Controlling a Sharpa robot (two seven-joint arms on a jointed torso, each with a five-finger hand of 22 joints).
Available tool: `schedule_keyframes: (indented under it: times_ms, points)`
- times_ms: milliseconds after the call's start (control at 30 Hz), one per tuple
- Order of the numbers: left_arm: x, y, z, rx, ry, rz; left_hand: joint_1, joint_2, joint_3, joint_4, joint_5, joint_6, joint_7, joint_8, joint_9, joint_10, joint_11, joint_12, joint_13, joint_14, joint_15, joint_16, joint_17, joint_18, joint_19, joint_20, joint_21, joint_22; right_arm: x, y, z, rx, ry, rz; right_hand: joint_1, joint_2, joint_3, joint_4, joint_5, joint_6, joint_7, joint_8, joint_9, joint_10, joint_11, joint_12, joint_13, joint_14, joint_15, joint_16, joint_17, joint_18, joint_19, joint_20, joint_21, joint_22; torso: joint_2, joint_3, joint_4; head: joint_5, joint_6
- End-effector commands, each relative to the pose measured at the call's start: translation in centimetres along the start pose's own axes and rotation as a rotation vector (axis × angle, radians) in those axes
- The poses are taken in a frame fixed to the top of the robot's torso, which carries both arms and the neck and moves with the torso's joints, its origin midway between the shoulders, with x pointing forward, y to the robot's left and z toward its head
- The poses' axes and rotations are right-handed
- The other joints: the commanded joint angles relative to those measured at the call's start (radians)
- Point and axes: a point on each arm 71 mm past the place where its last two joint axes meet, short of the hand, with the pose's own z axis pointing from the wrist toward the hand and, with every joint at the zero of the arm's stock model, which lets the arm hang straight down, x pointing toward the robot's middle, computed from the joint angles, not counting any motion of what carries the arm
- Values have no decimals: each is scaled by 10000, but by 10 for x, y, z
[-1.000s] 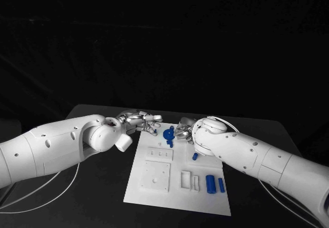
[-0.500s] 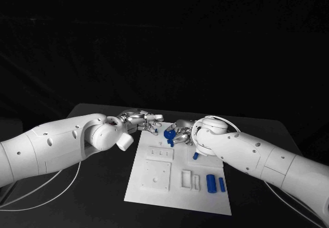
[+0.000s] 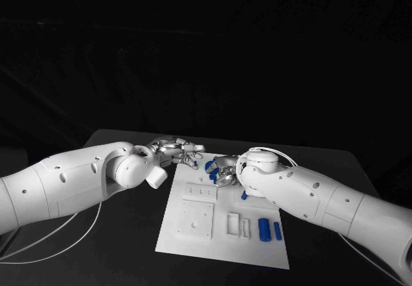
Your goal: Assemble the parts on the task board
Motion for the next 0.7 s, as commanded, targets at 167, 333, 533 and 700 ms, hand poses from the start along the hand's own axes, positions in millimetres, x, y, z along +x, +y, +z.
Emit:
schedule_keyframes:
  times_ms: [167, 333, 533, 700]
  points:
    - [4, -2, 2, 37, 248, 35, -5, -40, 97, -33, 22, -38, 4, 27, -12, -81, -2, -2, -11, 48, -3, -27, 13, -33, -29, -32, 74, 36, 6, 1, 4, -3, 229, -697, 13, -8, 28, -18, -51, 577, 101, 19, 38, 10, -2, 46, -6, 31, -18, 16, 0, -73, 396, -22, 33, 712, 17, -3, 18, 23, -23]
    - [4, -1, 2, 20, 251, 37, -25, -38, 103, -35, 12, -45, 6, 25, -12, -88, 0, -4, -12, 45, -1, -29, 13, -32, -37, -30, 81, 38, 5, 0, 5, 38, -51, -661, 15, -7, 29, -13, -70, 321, 88, -1, 22, -4, -4, 28, -26, 21, -19, -12, -18, -62, 385, -18, -2, 703, 7, -8, 2, 59, -8]
    - [5, -1, 3, -16, 285, 40, -48, -42, 107, -32, 6, -59, 10, 23, -13, -96, 4, -6, -11, 48, 1, -27, 15, -29, -36, -28, 91, 42, 5, 2, 5, -3, -157, -638, 9, -8, 32, -12, -90, 312, 85, 5, 25, -6, -4, 27, -32, 22, -19, -16, -21, -61, 384, -18, -4, 701, 8, 4, -6, 69, -39]
    - [5, -1, 3, -47, 341, 41, -79, -54, 100, -19, -28, -78, 16, 21, -14, -110, 13, -8, -11, 40, 7, -32, 13, -30, -48, -21, 88, 38, 5, 1, 5, 73, -144, -639, 14, -8, 32, -18, -90, 474, 89, 13, 32, -8, -3, 28, -38, 23, -16, -18, -23, -64, 383, -16, -10, 702, 5, 12, -17, 65, -39]
